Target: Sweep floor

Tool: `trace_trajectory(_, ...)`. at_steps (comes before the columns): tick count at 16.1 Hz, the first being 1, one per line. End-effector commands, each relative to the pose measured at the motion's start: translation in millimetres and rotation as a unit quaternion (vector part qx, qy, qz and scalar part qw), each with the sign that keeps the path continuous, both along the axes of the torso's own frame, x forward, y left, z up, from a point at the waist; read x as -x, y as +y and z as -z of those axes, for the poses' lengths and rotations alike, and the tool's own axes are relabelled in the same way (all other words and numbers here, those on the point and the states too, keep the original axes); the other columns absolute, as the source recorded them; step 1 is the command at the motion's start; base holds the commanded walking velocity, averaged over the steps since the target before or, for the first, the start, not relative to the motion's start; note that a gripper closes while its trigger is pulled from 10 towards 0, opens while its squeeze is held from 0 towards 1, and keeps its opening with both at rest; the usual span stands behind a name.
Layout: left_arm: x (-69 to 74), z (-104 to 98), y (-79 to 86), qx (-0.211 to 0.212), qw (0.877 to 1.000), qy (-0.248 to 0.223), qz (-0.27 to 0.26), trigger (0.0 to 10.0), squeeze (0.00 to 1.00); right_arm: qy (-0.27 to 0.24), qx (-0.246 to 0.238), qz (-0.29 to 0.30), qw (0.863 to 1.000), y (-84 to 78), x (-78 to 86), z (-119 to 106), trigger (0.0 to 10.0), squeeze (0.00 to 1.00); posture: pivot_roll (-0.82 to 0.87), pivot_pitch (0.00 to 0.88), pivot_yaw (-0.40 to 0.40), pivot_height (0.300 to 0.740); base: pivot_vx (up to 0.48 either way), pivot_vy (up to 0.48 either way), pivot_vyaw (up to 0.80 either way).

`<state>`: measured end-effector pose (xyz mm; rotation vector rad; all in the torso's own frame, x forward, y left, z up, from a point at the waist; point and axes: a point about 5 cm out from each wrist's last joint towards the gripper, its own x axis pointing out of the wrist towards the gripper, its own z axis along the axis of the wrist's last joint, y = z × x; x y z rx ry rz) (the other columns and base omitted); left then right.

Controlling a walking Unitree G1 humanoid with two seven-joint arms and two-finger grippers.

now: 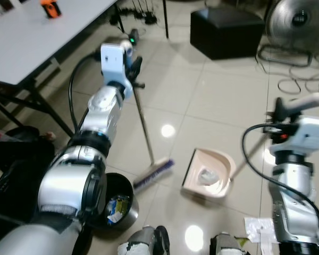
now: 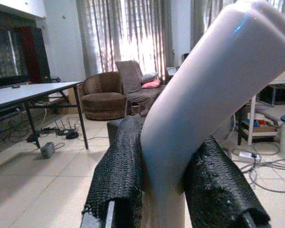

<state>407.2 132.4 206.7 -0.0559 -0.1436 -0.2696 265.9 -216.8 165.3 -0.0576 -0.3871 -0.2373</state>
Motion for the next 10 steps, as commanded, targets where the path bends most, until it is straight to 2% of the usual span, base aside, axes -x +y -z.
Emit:
trace_trajectory(1,2.9,-2,-2.2,0.019,1.0,-0.008,0.016,10.0,0.0,-0.017,0.003,-0.001,1.0,-0.8,3.4,-15,10.0,0.0,-0.12,0.028,0.137,0.74,0.0,0.0,0.0)
trace_trajectory(4,22.2,24,-6.4,0.042,0.998,0.021,0.051,10.0,0.0,-0.007,0.0,-0.003,1.0,-6.5,1.7,-35,10.0,0.0,-0.12,0.021,0.121,0.74,0.0,0.0,0.0)
trace_trajectory(7,42.9,46,-3.4,0.014,0.996,0.046,0.077,10.0,0.0,-0.01,-0.001,-0.014,1.0,-5.5,-1.5,-47,10.0,0.0,-0.12,0.02,0.109,0.74,0.0,0.0,0.0)
trace_trajectory(8,59.4,61,10.1,-0.01,0.996,0.054,0.065,10.0,0.0,-0.014,-0.007,-0.024,1.0,-2.9,-2.3,-52,10.0,0.0,-0.14,0.014,0.105,0.74,0.0,0.0,0.0)
trace_trajectory(10,91.3,80,27.1,-0.032,0.996,0.068,0.057,10.0,0.0,-0.015,-0.034,-0.018,0.999,-5.6,0.3,-55,10.0,0.0,-0.15,0.0,0.087,0.74,0.0,0.0,0.0)
